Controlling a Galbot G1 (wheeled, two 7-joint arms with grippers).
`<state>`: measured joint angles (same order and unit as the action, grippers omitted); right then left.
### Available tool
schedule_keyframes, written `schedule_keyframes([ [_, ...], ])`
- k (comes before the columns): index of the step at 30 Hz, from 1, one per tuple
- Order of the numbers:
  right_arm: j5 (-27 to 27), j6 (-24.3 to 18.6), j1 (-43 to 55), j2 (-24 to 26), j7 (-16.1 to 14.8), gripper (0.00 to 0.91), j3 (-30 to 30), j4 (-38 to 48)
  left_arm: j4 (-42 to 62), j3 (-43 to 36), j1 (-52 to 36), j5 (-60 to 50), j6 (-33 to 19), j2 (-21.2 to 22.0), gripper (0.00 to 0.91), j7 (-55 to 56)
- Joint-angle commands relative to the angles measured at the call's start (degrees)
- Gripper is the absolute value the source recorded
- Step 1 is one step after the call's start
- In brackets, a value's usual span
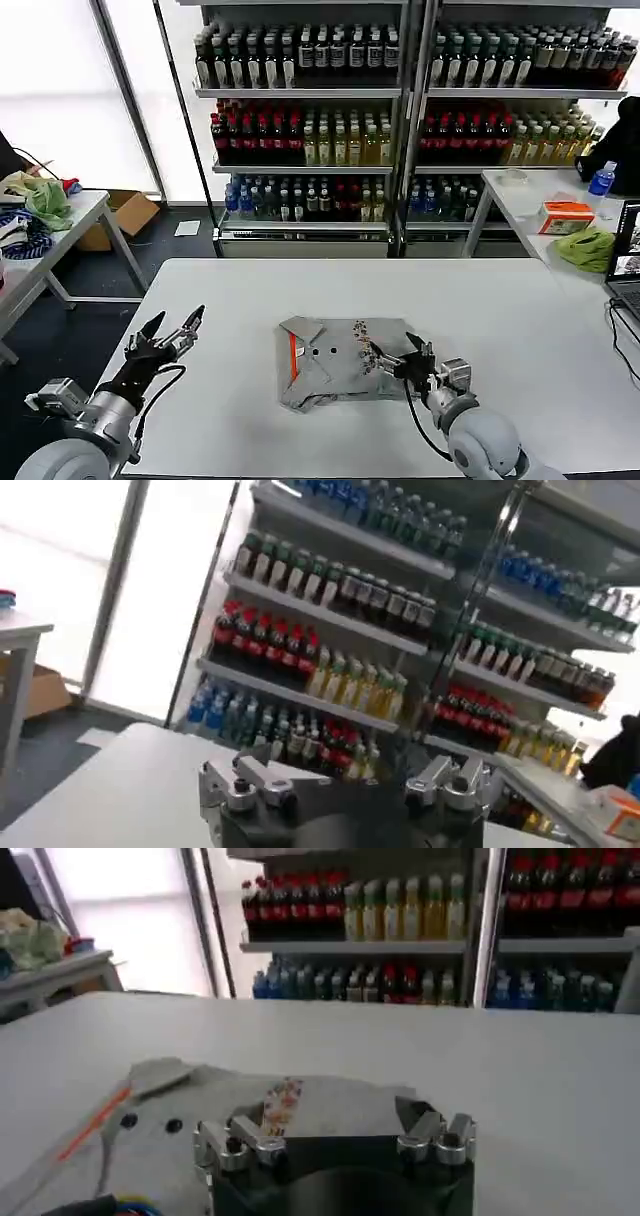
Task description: Fold and organize the clothes.
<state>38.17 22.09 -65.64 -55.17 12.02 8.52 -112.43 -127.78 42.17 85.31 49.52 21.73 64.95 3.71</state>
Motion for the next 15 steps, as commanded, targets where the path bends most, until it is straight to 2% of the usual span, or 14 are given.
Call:
schedule_keyframes([
  [1, -12.2, -11.5, -4.1, -2.5, -3.0, 0.907, 12.2, -6.2, -0.7, 0.3, 2.5, -5.4, -2.0, 0.8, 0.907, -3.0],
  [3, -16.4, -14.9, -6.0, -3.4, -4.2, 0.907, 14.7, -6.1, -1.1, 0.5, 3.1, -6.4, -2.3, 1.6, 0.907, -3.3],
  [4, -17.1, -16.3, -8.4, -4.0, -5.6, 0.907, 17.9, -6.7, -1.5, 0.7, 3.5, -6.7, -2.4, 2.3, 0.907, -3.5],
  [7, -13.6, -16.7, -12.5, -4.5, -6.9, 0.907, 22.6, -7.8, -2.1, 1.9, 4.3, -6.8, -2.4, 4.3, 0.907, -4.1],
  [11, -14.6, -19.8, -16.1, -4.0, -8.7, 0.907, 25.9, -7.9, -2.1, 2.6, 4.9, -8.5, -2.8, 6.1, 0.907, -5.0],
  [15, -13.3, -21.1, -19.1, -4.0, -9.4, 0.907, 28.4, -8.3, -2.1, 3.3, 5.8, -11.5, -4.0, 7.4, 0.907, -7.5],
])
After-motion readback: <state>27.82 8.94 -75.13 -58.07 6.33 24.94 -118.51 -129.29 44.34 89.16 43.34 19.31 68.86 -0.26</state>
